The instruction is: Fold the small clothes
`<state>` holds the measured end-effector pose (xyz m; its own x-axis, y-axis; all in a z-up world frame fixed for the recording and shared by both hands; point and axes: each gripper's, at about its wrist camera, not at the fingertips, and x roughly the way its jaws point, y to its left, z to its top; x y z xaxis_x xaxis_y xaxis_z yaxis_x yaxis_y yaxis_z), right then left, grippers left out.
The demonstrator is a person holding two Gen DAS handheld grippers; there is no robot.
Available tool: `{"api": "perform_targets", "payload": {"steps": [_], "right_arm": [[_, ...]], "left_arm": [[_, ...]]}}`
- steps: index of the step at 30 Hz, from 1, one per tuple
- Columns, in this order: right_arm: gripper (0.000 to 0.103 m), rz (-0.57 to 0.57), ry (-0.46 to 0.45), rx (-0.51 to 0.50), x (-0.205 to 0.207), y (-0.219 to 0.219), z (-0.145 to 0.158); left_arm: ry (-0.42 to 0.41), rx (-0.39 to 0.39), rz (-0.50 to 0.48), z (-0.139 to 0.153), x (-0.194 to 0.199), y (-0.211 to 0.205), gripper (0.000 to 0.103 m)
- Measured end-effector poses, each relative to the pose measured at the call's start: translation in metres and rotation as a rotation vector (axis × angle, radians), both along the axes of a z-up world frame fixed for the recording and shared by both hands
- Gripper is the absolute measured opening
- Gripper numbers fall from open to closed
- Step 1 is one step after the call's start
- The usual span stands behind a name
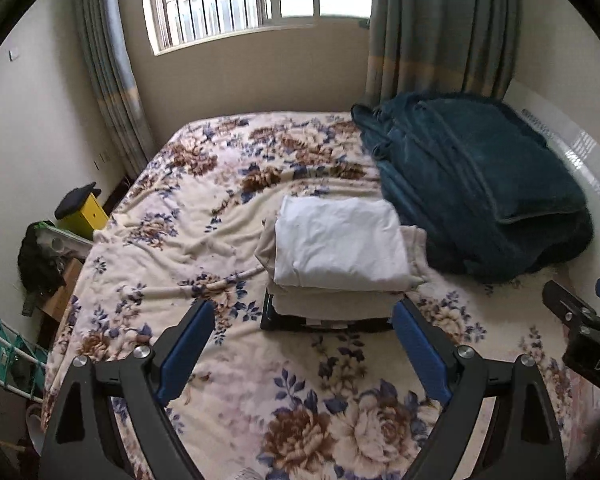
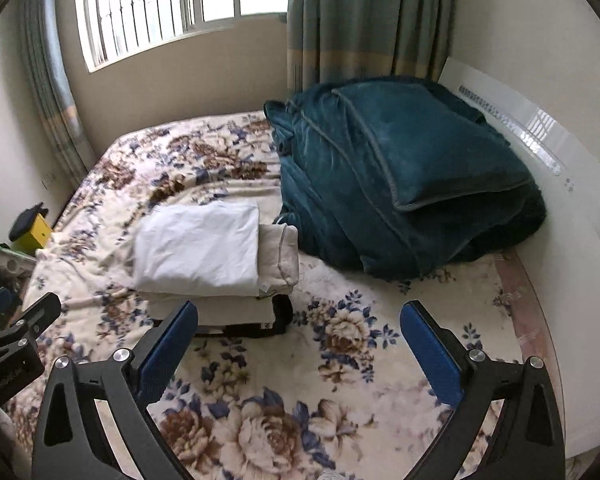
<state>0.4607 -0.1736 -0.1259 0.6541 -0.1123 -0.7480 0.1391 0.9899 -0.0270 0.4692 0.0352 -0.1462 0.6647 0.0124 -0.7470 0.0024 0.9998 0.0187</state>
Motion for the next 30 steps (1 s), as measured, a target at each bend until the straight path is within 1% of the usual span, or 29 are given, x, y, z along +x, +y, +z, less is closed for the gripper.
{"api": "perform_targets", "payload": {"steps": [3,8,11,16,19,22,27,28,30], "right_arm": [[0.102,0.011,-0.043,-0.008,-0.040,-0.001,0.034],[0.102,0.033,-0.091,-0.010,-0.104,-0.002,0.084],[0.102,0.049,-0.105,-0.011,-0.134,-0.003,0.104],[0.102,0.062,-0.140,-0.002,-0.178,-0.008,0.136],[0.102,0.073,-0.159,-0.002,-0.192,-0.010,0.152],[0.102,0.093,-0.169,0.004,-0.204,-0.010,0.165],[0.103,0.122,-0.185,-0.008,-0.215,-0.006,0.177],[0.103,0.128,-0.186,-0.011,-0.214,-0.005,0.177],[0.103,0.129,-0.197,-0.026,-0.216,-0.004,0.178]], "left_arm": [[-0.027,0.012,-0.004,0.024,-0.034,-0.004,0.091],[-0.065,-0.008,-0.004,0.061,-0.083,-0.005,0.091],[-0.095,-0.021,0.003,0.084,-0.109,-0.004,0.091],[-0.134,-0.020,0.022,0.108,-0.138,-0.002,0.091],[-0.158,-0.020,0.033,0.119,-0.154,-0.003,0.091],[-0.163,-0.029,0.036,0.125,-0.169,-0.006,0.091],[-0.162,-0.027,0.039,0.125,-0.182,-0.010,0.091],[-0.157,-0.025,0.037,0.124,-0.182,-0.010,0.097],[-0.150,-0.019,0.039,0.123,-0.182,-0.011,0.103]]}}
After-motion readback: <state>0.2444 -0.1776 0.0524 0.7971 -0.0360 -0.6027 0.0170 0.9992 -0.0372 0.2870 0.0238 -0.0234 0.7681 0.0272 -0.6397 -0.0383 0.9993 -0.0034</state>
